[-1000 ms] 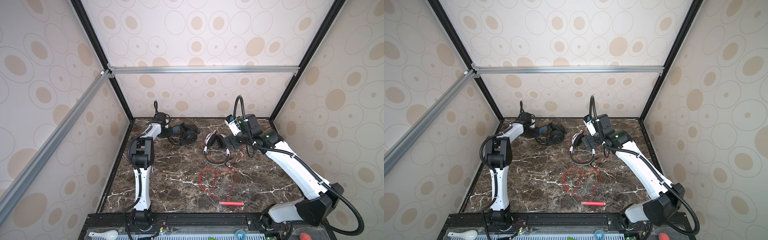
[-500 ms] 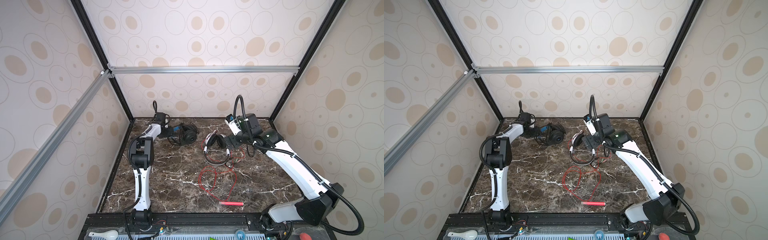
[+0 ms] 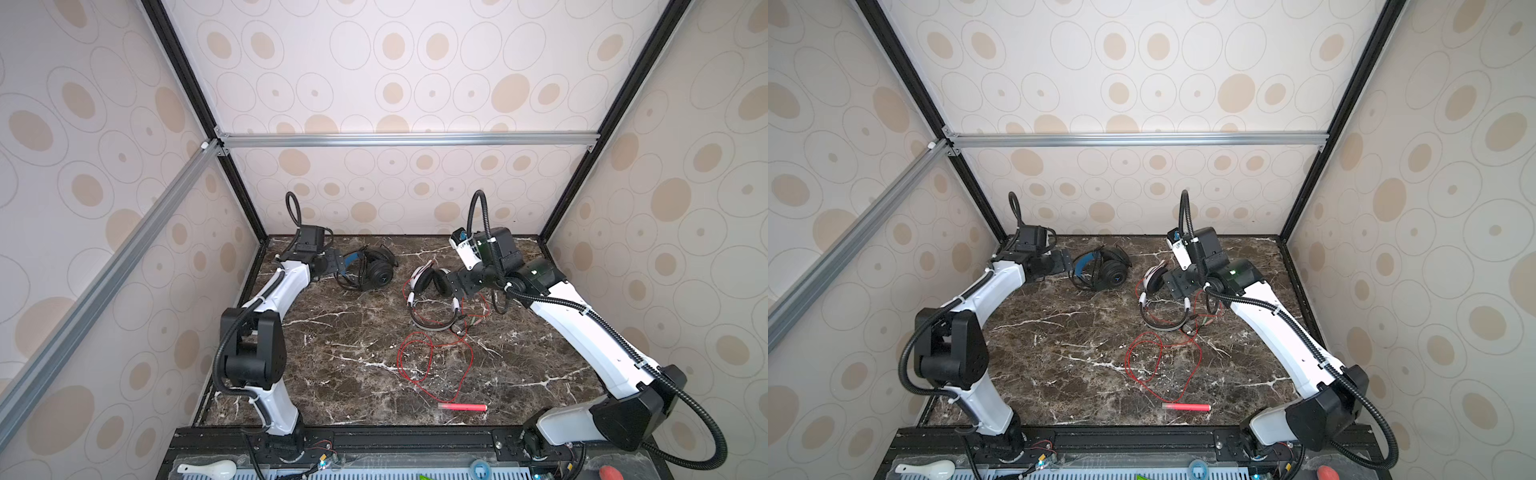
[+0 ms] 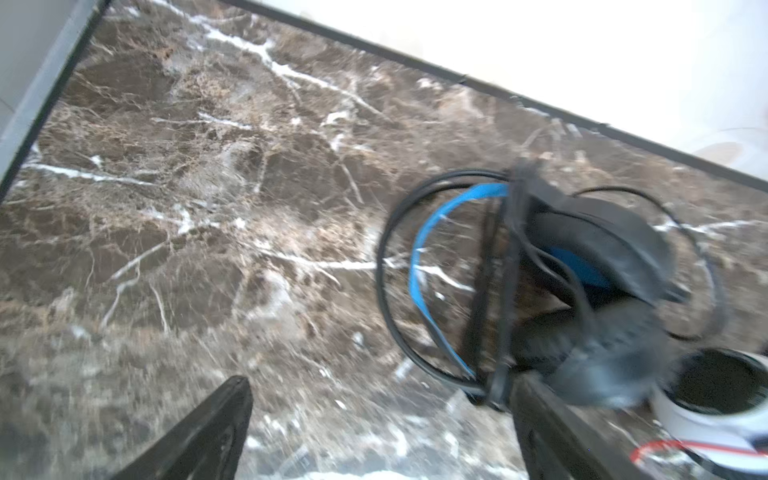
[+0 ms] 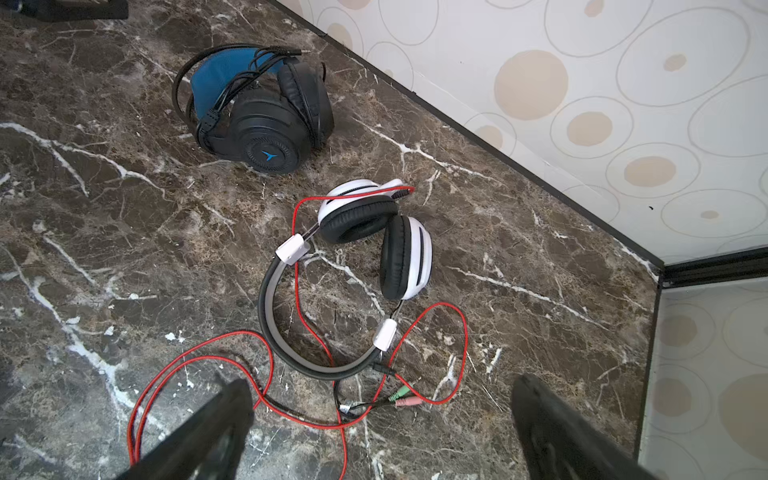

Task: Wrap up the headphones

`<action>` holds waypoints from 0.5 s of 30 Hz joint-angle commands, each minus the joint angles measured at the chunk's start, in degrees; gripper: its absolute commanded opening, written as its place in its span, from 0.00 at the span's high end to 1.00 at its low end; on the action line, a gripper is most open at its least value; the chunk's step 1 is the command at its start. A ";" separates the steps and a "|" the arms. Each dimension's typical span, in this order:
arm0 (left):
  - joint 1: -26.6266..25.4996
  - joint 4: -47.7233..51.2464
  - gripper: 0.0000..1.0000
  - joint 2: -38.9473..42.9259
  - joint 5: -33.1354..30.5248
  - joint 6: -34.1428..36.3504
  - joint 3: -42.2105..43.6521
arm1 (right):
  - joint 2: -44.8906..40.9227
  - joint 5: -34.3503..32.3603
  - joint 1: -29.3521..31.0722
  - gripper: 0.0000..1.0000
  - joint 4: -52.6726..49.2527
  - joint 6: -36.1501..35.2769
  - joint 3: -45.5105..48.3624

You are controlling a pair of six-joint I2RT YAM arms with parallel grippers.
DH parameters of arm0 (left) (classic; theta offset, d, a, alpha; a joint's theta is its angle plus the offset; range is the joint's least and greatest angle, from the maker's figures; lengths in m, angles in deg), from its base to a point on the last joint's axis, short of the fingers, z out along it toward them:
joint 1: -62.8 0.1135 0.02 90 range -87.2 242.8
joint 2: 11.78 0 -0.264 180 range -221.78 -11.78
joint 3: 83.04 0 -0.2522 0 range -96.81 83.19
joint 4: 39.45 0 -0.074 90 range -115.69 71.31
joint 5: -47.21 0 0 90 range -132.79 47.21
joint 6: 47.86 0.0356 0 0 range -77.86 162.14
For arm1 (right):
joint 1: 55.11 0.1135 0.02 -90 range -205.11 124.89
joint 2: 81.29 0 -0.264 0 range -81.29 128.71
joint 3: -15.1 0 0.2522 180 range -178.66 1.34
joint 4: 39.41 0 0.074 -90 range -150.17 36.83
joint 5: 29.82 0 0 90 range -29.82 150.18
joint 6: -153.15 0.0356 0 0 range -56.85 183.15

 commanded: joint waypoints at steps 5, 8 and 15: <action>-21.82 -8.94 0.02 5.83 -2.65 -24.61 10.57 | -5.35 -0.84 -0.02 0.00 2.64 1.68 7.38; -27.86 -11.46 0.03 3.53 -3.20 -30.29 10.88 | -8.79 -0.75 -0.05 0.00 3.85 1.79 11.76; -34.06 -13.75 0.12 -4.36 -5.55 -39.77 8.32 | -16.91 -0.22 -0.02 0.00 6.16 1.89 20.34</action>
